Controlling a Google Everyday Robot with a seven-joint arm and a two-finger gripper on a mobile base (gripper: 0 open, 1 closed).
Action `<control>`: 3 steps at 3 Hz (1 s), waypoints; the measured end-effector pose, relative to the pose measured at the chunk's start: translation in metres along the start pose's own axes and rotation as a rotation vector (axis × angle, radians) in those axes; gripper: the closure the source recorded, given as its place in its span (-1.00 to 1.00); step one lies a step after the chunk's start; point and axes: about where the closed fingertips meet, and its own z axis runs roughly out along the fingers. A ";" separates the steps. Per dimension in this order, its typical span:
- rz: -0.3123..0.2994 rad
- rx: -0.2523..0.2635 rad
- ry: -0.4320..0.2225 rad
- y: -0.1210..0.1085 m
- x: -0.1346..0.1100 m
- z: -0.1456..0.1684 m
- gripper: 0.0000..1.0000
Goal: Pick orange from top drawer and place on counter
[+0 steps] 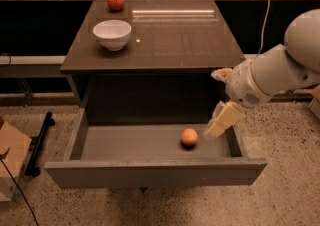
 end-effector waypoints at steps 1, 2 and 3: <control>0.021 -0.003 -0.046 -0.004 0.009 0.023 -1.00; 0.027 -0.011 -0.046 -0.003 0.011 0.030 -1.00; 0.043 -0.036 -0.044 0.003 0.016 0.047 -1.00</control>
Offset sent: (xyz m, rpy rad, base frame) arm 0.0075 0.0033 -0.0205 0.0436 0.0010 -0.0064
